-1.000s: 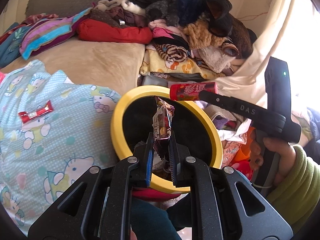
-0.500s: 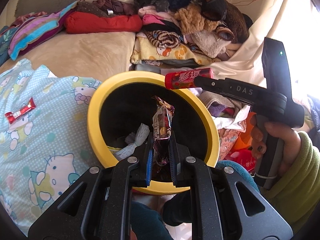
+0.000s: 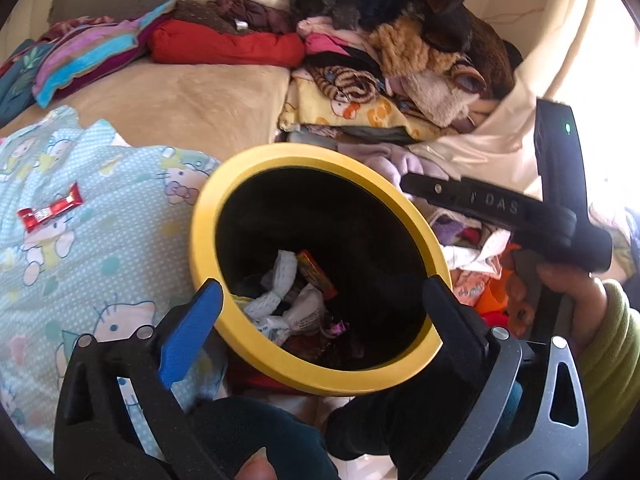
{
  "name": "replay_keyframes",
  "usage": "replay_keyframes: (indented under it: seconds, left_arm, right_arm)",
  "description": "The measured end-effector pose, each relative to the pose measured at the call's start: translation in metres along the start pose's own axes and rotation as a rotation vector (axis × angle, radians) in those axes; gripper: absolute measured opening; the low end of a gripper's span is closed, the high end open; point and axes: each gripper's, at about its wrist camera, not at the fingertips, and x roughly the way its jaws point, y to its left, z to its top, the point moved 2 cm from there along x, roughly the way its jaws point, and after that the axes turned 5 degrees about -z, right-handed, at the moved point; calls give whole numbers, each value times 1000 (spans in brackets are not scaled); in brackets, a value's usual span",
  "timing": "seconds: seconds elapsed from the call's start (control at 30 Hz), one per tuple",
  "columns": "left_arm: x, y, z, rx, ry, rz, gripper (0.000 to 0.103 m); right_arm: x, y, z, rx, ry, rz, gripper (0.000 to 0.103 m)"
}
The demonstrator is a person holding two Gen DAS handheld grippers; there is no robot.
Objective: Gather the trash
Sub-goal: 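Move both tools back toward the remaining wrappers on the sheet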
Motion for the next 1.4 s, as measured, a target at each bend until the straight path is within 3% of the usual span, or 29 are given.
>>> replay_keyframes:
  seconds: [0.8,1.4]
  left_arm:
    - [-86,71,7,-112,-216,219,92]
    - [-136,177,-22,-337,-291,344,92]
  right_arm:
    - [-24,112,-1,-221,-91,150,64]
    - [30,237,-10,-507,-4,208,65]
